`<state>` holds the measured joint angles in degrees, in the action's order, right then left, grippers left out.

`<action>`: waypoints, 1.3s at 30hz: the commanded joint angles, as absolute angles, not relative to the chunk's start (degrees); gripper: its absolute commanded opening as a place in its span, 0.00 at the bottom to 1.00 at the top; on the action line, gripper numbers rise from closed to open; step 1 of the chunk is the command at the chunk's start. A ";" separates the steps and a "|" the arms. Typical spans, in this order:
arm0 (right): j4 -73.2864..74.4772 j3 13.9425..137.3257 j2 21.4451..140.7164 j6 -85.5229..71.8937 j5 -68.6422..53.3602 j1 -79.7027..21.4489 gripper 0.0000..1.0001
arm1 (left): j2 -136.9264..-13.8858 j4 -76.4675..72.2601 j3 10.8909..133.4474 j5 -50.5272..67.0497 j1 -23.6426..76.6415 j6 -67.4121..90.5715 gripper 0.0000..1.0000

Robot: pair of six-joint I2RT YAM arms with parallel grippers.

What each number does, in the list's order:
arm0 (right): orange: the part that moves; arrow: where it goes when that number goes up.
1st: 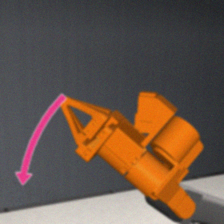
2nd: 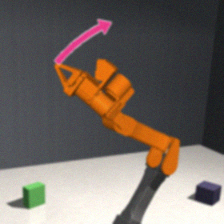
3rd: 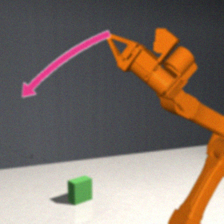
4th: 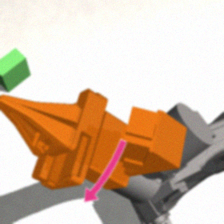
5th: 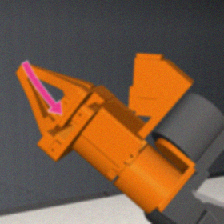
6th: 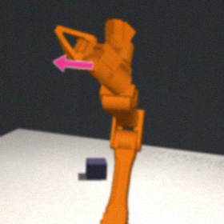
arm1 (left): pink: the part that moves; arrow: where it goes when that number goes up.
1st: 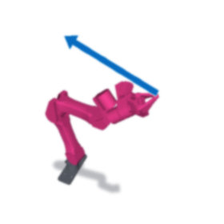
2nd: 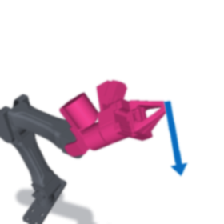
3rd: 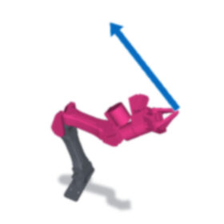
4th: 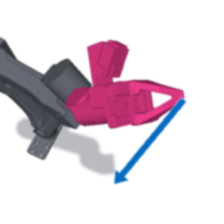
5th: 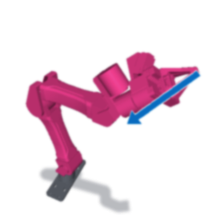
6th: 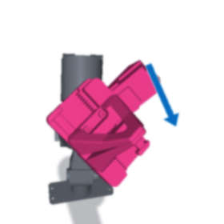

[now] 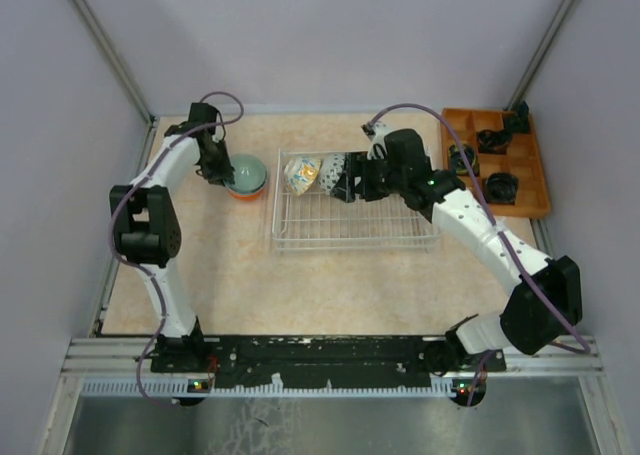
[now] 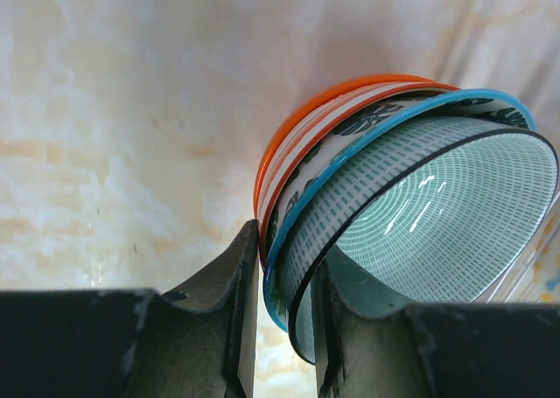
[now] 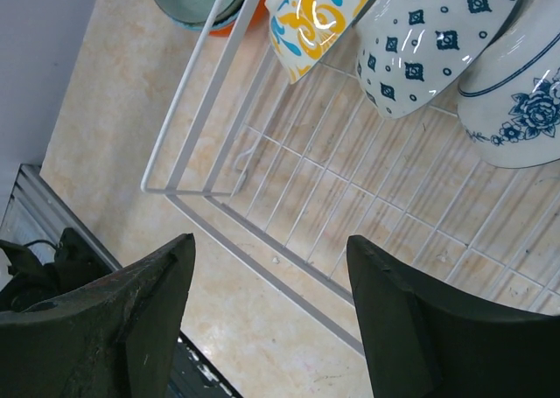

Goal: Load the bowls into the dish rack
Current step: Move the bowl to the center of the board.

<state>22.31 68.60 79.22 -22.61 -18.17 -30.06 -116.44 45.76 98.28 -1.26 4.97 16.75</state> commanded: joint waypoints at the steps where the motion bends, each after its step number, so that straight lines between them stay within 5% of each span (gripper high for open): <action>1: 20.65 68.73 76.87 -22.72 -19.14 -30.84 0.70 | -111.59 50.63 90.12 -3.15 4.67 15.55 0.14; 23: 24.04 68.82 74.14 -22.68 -17.07 -35.16 0.70 | -81.37 49.71 56.60 -1.74 5.02 19.69 0.14; 30: 24.67 68.93 74.01 -22.68 -16.18 -36.48 0.71 | -79.35 49.93 57.98 0.00 5.54 20.21 0.24; 39: 26.70 69.79 73.38 -22.15 -15.10 -36.65 0.71 | -79.88 48.83 58.46 2.40 5.60 20.67 0.50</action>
<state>26.70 68.53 76.01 -22.57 -15.75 -36.01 -80.09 48.66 57.08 0.69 5.39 20.38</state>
